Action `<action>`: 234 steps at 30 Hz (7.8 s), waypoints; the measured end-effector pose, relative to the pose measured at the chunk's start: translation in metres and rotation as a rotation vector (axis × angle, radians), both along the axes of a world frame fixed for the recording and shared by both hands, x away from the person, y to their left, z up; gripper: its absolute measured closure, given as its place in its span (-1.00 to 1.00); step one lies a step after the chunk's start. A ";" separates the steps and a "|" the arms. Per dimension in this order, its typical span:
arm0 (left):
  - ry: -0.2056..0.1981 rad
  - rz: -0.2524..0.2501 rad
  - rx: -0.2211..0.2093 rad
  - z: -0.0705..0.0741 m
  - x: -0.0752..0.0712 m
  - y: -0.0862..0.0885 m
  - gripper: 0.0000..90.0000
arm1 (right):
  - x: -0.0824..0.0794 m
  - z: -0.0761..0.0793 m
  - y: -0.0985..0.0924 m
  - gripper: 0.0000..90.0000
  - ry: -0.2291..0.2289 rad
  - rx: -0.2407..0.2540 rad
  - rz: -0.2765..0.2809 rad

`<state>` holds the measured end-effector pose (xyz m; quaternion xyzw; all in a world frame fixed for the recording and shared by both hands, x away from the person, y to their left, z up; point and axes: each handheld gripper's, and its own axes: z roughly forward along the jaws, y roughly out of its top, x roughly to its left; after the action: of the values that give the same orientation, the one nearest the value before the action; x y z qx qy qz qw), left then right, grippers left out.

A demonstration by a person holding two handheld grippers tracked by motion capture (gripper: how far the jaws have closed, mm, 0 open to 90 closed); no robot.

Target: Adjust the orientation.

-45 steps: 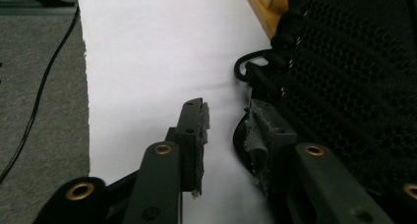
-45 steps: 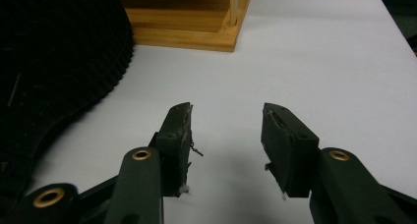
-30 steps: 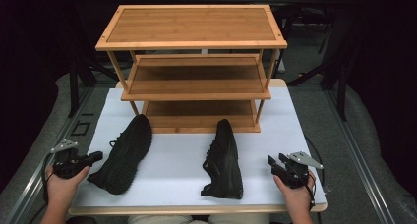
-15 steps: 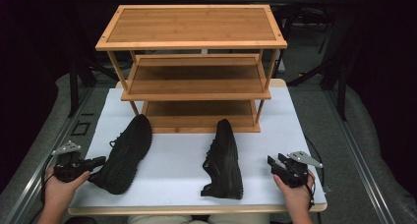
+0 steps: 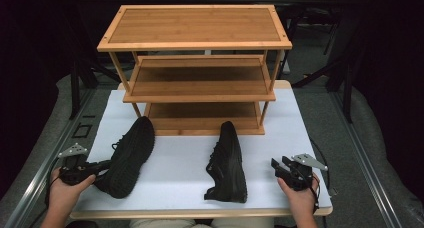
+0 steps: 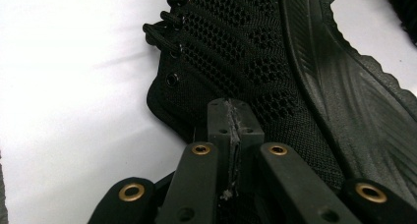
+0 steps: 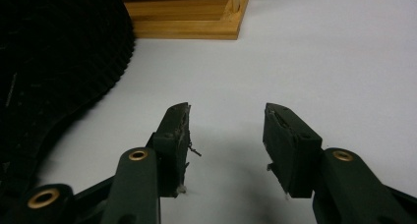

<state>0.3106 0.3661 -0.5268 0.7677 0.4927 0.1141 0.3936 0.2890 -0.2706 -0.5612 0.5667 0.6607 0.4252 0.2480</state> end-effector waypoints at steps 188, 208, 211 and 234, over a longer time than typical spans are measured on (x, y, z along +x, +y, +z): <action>-0.091 -0.079 -0.007 0.010 -0.008 -0.114 0.39 | 0.003 -0.002 -0.006 0.10 0.026 0.070 0.001; -0.181 -0.064 -0.023 0.028 0.043 -0.152 0.82 | 0.003 -0.003 -0.006 0.09 0.028 0.074 -0.004; -0.193 -0.051 -0.014 0.031 0.053 -0.158 0.83 | 0.003 -0.002 -0.006 0.09 0.027 0.074 -0.004; -0.184 0.014 -0.113 0.027 0.061 -0.142 0.40 | 0.002 -0.003 -0.006 0.09 0.023 0.075 0.000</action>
<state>0.3715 0.2243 -0.4998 0.7270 0.4656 0.1587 0.4791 0.2915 -0.2769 -0.5637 0.5804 0.6473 0.4431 0.2188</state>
